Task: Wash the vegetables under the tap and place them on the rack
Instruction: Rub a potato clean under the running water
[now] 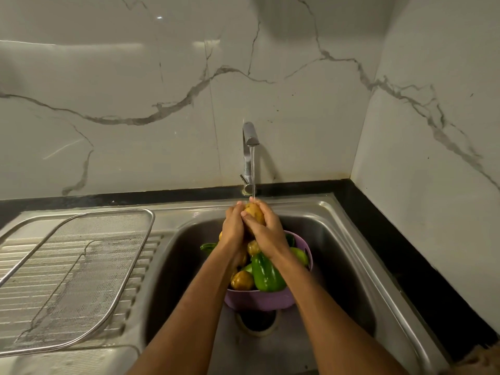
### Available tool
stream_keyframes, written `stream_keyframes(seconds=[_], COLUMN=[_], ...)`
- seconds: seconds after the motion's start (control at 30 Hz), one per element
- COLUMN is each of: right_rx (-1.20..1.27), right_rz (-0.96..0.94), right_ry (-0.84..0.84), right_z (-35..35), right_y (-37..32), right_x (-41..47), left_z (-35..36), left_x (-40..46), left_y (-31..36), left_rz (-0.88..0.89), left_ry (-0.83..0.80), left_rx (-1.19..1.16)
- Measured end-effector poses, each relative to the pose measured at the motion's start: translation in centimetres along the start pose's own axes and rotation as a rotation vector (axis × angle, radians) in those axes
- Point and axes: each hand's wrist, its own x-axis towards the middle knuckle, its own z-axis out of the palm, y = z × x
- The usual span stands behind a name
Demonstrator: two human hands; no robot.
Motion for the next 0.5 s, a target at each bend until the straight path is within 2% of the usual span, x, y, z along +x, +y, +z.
stream_keyframes(seconds=[0.2,0.3,0.37,0.5], right_rx=[0.017,0.228,0.321,0.289], right_rz=[0.064,0.142,0.142,0.128], right_ry=[-0.03,-0.034,-0.047,-0.026], right_z=[-0.3,-0.6,-1.0,-1.5], right_y=[-0.8,-0.5,-0.6,-0.5], right_x=[-0.3,-0.2,-0.1,0.0], left_z=[0.2,0.5,0.7,0.4], left_x=[-1.0,-1.4,-1.6,-1.4], left_y=[0.2,0.6,0.7,0.7], left_rz=[0.048,0.034,0.039,0.061], left_ry=[0.028,0.011,0.003,-0.021], left_rx=[-0.163,-0.283,-0.265,-0.155])
